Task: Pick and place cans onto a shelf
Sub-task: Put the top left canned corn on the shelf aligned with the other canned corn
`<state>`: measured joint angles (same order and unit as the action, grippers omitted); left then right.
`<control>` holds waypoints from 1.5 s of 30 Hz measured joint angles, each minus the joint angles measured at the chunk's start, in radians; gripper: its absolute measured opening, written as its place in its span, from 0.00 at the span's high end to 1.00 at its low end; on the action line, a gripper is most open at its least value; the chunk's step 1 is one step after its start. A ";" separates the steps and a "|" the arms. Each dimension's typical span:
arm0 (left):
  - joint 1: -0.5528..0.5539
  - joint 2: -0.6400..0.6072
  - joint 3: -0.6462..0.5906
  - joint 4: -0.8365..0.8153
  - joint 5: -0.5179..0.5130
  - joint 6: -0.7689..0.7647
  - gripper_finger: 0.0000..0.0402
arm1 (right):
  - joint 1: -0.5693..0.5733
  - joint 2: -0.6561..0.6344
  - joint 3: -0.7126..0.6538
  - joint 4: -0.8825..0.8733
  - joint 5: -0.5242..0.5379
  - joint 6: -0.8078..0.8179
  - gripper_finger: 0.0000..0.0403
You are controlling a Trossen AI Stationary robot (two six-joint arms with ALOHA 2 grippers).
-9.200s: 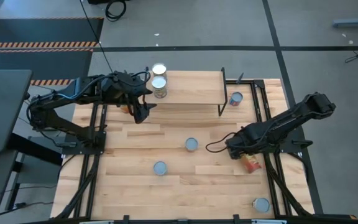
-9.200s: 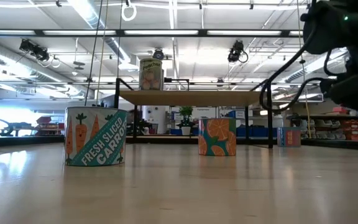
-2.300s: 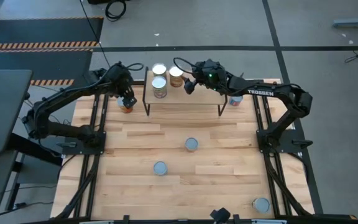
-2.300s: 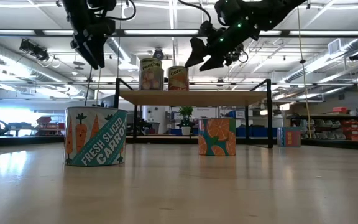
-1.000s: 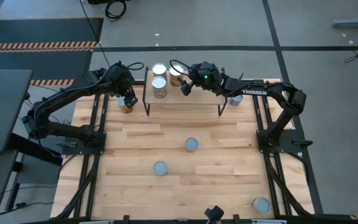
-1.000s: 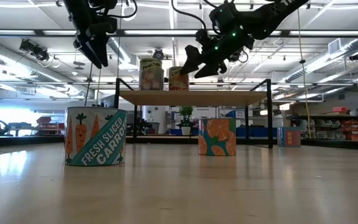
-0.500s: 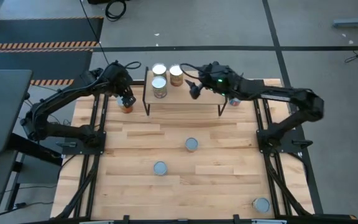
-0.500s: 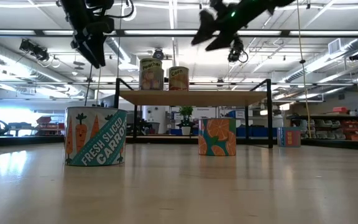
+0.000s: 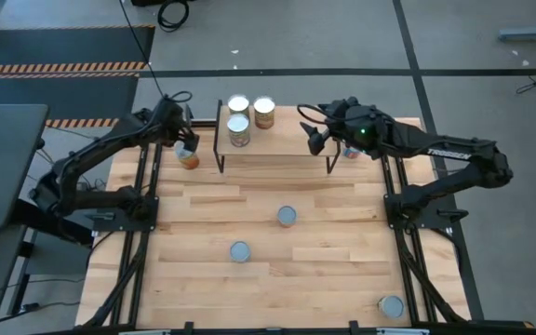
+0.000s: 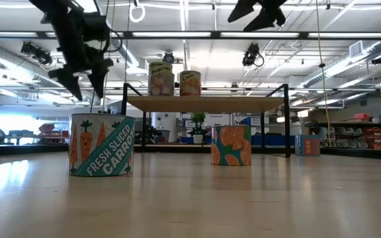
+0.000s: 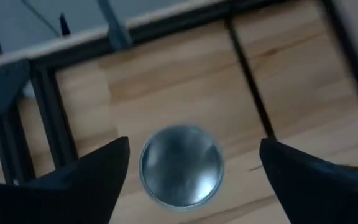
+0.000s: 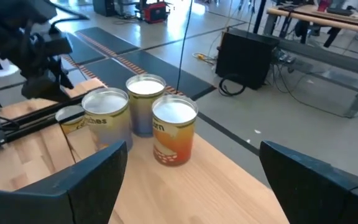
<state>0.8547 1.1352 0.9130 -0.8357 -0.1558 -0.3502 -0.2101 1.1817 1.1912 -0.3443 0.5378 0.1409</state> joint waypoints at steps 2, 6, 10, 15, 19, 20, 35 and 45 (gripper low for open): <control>0.006 0.015 -0.022 -0.001 -0.002 -0.010 0.06 | -0.002 0.005 0.000 -0.004 0.001 0.011 0.07; 0.007 0.039 -0.061 0.036 -0.008 -0.024 0.05 | -0.003 0.014 0.000 -0.009 -0.005 0.024 0.07; 0.007 0.044 -0.088 0.069 -0.034 -0.032 0.05 | -0.003 0.018 0.000 -0.012 -0.005 0.030 0.07; 0.007 0.044 -0.090 0.076 -0.050 -0.031 0.05 | -0.003 0.018 0.000 -0.011 -0.005 0.043 0.07; 0.007 0.055 -0.090 0.108 -0.051 -0.059 0.05 | -0.003 0.018 0.000 -0.011 -0.005 0.051 0.07; 0.007 0.060 -0.090 0.107 -0.051 -0.071 0.05 | -0.003 0.018 0.000 -0.010 -0.005 0.051 0.07; 0.004 0.133 -0.090 0.004 -0.077 -0.199 0.05 | -0.003 0.019 0.000 -0.013 -0.004 0.083 0.07; 0.006 0.141 -0.108 0.048 -0.097 -0.194 0.09 | -0.003 0.019 0.000 -0.017 -0.004 0.093 0.07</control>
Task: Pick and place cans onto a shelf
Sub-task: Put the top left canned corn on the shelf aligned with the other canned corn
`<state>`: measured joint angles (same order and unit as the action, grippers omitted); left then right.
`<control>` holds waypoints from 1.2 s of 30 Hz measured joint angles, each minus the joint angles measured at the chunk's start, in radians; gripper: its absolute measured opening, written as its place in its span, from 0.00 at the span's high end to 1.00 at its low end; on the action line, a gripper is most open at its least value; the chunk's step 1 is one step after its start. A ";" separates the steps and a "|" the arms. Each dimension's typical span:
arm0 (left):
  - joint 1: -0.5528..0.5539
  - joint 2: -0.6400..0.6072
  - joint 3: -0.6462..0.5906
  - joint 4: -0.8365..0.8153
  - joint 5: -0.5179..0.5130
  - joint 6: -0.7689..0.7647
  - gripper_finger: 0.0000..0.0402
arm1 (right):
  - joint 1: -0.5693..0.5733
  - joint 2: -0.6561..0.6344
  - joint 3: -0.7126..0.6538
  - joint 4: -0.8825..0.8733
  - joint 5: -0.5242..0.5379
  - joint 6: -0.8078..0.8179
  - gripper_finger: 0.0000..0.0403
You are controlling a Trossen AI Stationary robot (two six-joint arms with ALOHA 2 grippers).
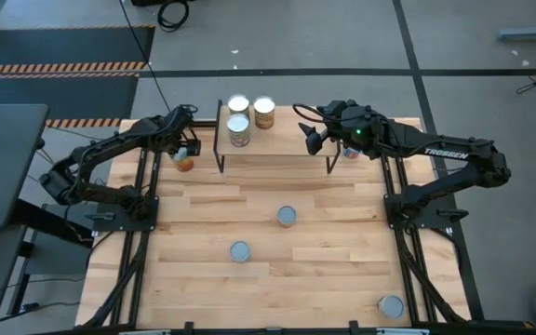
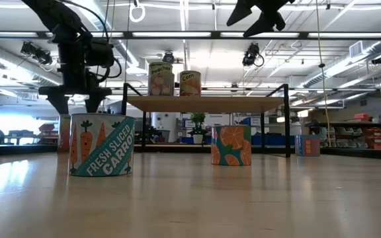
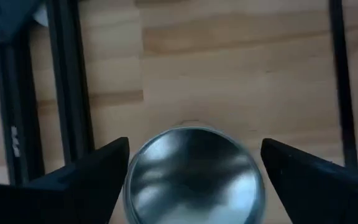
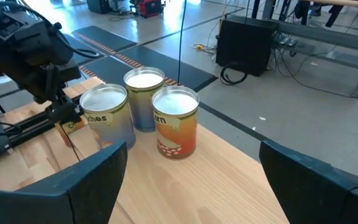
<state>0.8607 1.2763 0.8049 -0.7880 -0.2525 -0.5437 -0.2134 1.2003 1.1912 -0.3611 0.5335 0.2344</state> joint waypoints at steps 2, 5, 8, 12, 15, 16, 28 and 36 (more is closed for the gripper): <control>0.002 0.000 -0.026 -0.003 0.022 -0.002 0.11 | 0.000 0.000 0.000 0.000 0.000 0.000 0.07; 0.002 -0.001 -0.065 0.005 0.030 -0.012 0.15 | 0.004 0.000 0.000 -0.001 0.000 0.007 0.07; -0.002 -0.005 -0.080 0.018 0.027 -0.006 0.19 | 0.006 0.000 0.000 -0.002 0.000 0.007 0.07; -0.013 -0.003 -0.067 0.024 0.025 0.038 0.22 | 0.006 0.000 0.000 -0.003 0.000 0.007 0.07; -0.028 0.000 -0.018 -0.053 0.034 0.085 0.21 | 0.006 0.000 0.000 -0.006 -0.001 0.009 0.07; -0.033 0.000 0.014 -0.090 0.039 0.109 0.21 | 0.006 0.000 0.000 -0.009 -0.001 0.010 0.07; -0.227 -0.002 0.572 -0.638 0.047 0.509 0.21 | 0.010 0.000 0.000 -0.058 -0.020 0.009 0.07; -0.475 -0.002 0.888 -0.655 0.162 0.575 0.21 | 0.010 0.000 0.000 -0.058 -0.058 0.010 0.07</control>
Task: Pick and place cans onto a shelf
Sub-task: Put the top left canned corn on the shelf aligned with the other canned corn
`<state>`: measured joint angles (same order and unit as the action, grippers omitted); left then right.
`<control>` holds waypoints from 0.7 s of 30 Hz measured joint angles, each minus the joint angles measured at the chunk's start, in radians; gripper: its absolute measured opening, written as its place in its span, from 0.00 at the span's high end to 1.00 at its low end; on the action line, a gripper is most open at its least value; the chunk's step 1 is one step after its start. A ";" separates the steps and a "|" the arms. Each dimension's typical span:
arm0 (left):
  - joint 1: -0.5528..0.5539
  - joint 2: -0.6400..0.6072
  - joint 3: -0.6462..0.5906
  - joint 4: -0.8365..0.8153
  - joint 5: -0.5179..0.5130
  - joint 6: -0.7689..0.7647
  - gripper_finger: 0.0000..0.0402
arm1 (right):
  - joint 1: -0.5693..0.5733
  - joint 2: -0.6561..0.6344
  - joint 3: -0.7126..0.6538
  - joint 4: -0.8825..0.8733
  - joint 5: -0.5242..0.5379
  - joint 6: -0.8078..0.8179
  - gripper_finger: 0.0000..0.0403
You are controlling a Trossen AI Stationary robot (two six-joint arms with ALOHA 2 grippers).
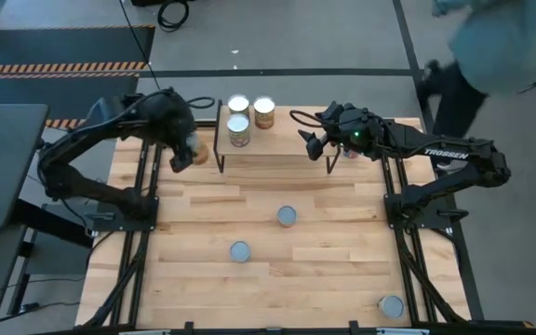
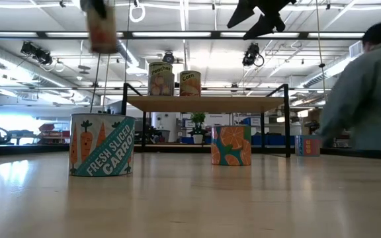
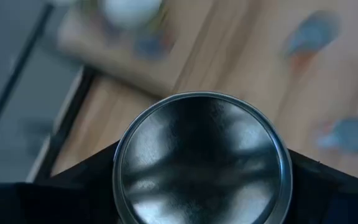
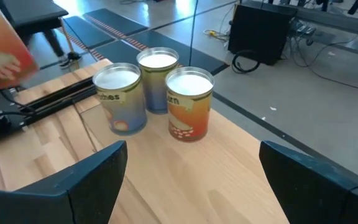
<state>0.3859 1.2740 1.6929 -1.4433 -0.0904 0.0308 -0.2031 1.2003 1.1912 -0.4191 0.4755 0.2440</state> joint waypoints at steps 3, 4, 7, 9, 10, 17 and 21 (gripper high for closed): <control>-0.074 0.001 0.056 0.103 0.025 -0.015 0.21 | 0.000 0.000 0.000 0.001 -0.006 0.000 0.07; -0.090 0.001 0.058 0.140 0.033 -0.016 0.21 | 0.000 0.000 0.000 0.002 -0.006 0.000 0.07; -0.124 0.007 0.047 0.230 0.056 -0.007 0.21 | 0.002 -0.002 0.000 0.006 -0.015 -0.001 0.07; -0.135 0.030 0.048 0.273 0.075 0.007 0.21 | 0.002 -0.006 0.000 0.016 -0.035 -0.002 0.07; -0.139 0.048 0.056 0.288 0.086 0.008 0.21 | 0.002 -0.009 0.000 0.018 -0.044 -0.005 0.07; -0.149 0.298 0.265 0.252 0.103 0.123 0.21 | -0.006 -0.031 0.001 -0.001 -0.052 -0.010 0.07; -0.129 0.424 0.375 0.247 0.106 0.218 0.21 | -0.009 -0.032 0.001 -0.021 -0.051 -0.002 0.07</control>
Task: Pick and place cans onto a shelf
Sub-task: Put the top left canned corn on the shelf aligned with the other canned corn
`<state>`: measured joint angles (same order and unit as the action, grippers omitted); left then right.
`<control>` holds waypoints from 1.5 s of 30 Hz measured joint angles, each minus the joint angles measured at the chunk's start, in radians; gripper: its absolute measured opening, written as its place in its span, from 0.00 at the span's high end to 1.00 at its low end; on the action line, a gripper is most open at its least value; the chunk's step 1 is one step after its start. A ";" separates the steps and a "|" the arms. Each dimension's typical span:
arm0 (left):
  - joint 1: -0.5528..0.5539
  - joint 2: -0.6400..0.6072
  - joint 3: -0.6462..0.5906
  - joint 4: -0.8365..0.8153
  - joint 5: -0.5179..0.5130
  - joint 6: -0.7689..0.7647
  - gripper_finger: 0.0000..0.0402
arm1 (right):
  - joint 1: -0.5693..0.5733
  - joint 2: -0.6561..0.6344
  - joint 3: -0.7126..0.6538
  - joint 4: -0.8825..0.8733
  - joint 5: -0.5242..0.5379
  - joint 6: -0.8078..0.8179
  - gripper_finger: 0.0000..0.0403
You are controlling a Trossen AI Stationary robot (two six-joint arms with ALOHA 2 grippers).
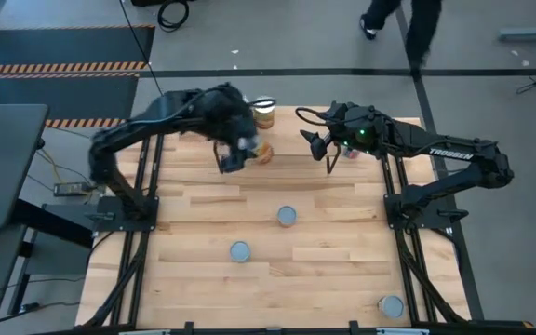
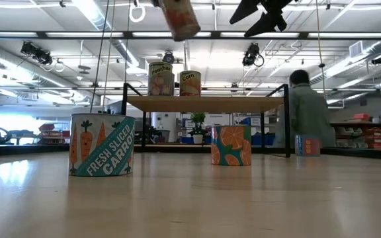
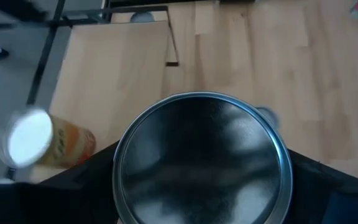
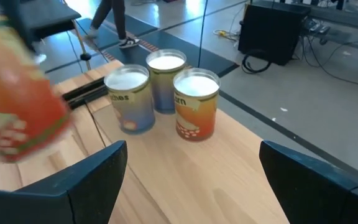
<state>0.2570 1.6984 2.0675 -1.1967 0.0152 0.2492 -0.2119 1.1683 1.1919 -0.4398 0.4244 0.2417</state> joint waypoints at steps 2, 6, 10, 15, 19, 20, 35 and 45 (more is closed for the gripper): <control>0.020 0.054 0.036 -0.003 -0.001 0.038 0.21 | 0.000 0.001 0.000 -0.012 0.000 0.007 0.07; 0.064 0.135 0.054 -0.002 -0.003 0.106 0.21 | 0.001 0.003 0.000 -0.045 -0.001 0.036 0.07; 0.101 0.183 0.053 -0.007 -0.007 0.156 0.21 | 0.002 0.003 0.000 -0.052 -0.001 0.054 0.07; 0.125 0.218 0.053 -0.004 -0.052 0.193 0.21 | 0.002 0.003 0.000 -0.055 0.000 0.066 0.07; 0.134 0.230 0.052 0.007 -0.067 0.232 0.21 | 0.002 0.003 0.000 -0.055 -0.001 0.073 0.07; 0.134 0.230 0.052 0.005 -0.066 0.240 0.20 | 0.002 0.003 0.000 -0.055 0.000 0.073 0.07; 0.126 0.295 0.052 0.031 -0.091 0.246 0.15 | 0.004 0.003 0.000 -0.058 -0.040 0.078 0.07; 0.121 0.294 0.052 0.051 -0.103 0.256 0.12 | 0.006 0.003 0.000 -0.066 -0.045 0.077 0.07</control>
<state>0.3775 1.9926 2.1200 -1.1460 -0.0882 0.5052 -0.2054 1.1713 1.1919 -0.5056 0.3790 0.3191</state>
